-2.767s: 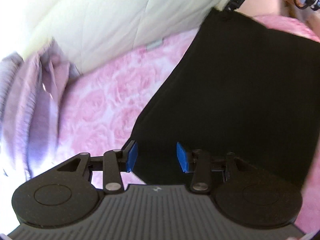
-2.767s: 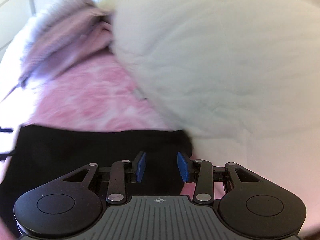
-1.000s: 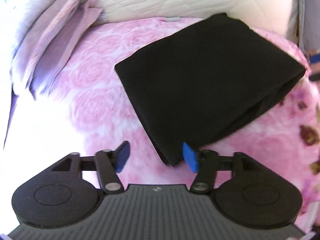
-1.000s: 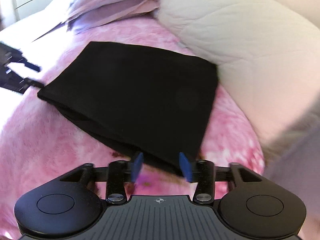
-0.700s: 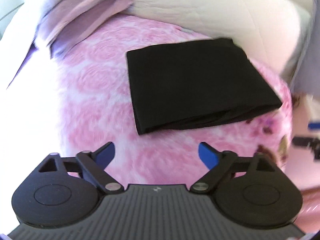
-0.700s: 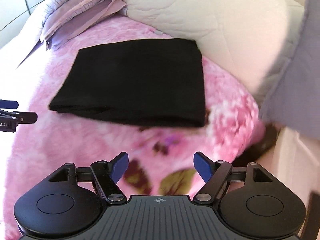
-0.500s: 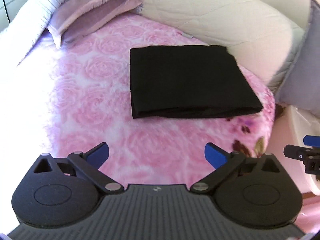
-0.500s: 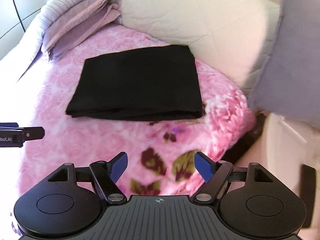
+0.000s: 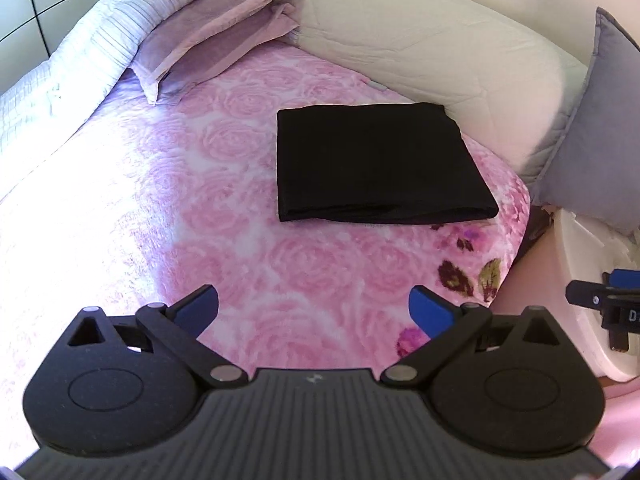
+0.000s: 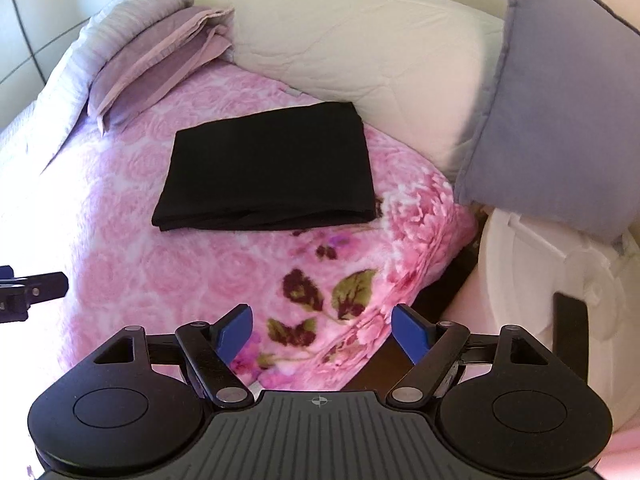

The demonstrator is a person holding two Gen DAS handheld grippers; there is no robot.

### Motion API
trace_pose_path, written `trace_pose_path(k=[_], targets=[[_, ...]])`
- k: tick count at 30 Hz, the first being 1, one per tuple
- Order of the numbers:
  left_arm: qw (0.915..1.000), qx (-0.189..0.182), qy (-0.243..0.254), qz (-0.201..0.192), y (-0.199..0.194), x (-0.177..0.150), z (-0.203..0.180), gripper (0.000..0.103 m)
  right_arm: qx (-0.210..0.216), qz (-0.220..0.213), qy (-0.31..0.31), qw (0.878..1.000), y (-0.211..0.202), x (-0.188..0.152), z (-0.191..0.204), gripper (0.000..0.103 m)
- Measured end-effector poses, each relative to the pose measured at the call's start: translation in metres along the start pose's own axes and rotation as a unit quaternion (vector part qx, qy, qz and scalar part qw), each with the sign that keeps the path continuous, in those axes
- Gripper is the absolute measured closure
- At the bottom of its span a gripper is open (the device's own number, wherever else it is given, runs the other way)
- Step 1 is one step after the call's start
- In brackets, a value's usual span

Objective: Fold clothes

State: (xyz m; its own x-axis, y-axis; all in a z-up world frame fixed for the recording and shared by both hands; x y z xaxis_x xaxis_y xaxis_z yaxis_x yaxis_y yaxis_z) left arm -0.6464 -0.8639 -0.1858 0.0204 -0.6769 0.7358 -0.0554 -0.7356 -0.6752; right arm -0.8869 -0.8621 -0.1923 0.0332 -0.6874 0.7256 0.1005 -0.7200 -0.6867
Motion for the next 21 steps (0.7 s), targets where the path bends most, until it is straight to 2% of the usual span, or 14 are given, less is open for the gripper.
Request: trace_pose_path(k=[2,9,21], targets=[[1.0,-0.002,0.0,-0.001,-0.002,0.001,-0.005,0.004,0.004,0.0,-0.005,1.0,0.001,0.005,-0.002,0.023],[0.9989,0.004,-0.045,0.008,0.002,0.007,-0.01,0.007,0.009,-0.002,0.001,1.0,0.006,0.015,-0.005,0.023],[0.9994,0.005,-0.035,-0.001,0.004,0.018,-0.014,0.006,0.014,0.004,-0.007,1.0,0.004,0.02,0.002,0.023]])
Point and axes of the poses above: each gripper's, at about its wrist camera, not at the fingertips, and y roughly the way its jaws point, z to its left, x to its top, the point moved 6 cm from there along y, roughly the way its jaws point, and after that the axes turned 14 degrees about -z, right-handed, at the moved point
